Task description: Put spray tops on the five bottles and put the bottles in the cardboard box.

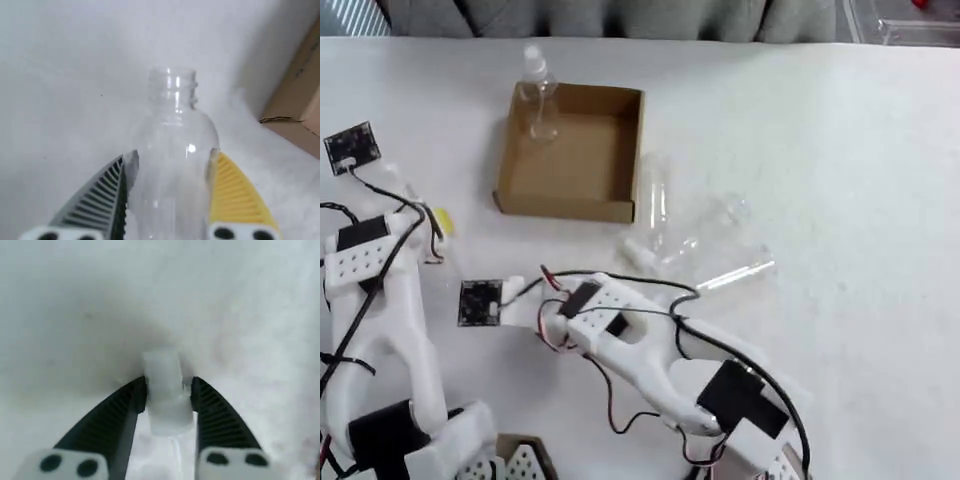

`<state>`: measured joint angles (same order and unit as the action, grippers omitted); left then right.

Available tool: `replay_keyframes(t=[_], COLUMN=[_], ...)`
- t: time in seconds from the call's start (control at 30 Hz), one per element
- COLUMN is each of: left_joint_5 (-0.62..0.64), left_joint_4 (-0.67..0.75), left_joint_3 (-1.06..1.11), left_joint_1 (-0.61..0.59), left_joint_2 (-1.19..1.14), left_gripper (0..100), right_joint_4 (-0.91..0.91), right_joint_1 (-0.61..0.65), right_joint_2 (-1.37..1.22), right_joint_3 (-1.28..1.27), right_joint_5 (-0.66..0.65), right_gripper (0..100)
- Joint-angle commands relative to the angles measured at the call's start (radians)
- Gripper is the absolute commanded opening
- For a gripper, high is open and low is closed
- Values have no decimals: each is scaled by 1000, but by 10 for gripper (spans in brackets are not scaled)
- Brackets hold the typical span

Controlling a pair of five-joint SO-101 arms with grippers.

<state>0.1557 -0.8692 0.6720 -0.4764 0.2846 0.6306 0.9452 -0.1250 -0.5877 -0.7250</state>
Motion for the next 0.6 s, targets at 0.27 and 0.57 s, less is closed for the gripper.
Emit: replay_keyframes(t=[0.27,0.57], left_joint_5=[6,5], left_joint_4=[63,84], left_joint_3=[21,28], left_joint_1=[15,15], left_joint_2=[50,48], left_gripper=[20,20], right_joint_4=[133,380], right_joint_1=[-18,-249], right_joint_2=[183,634], right_joint_3=[31,28], right_joint_5=[94,327], right_gripper=[15,15])
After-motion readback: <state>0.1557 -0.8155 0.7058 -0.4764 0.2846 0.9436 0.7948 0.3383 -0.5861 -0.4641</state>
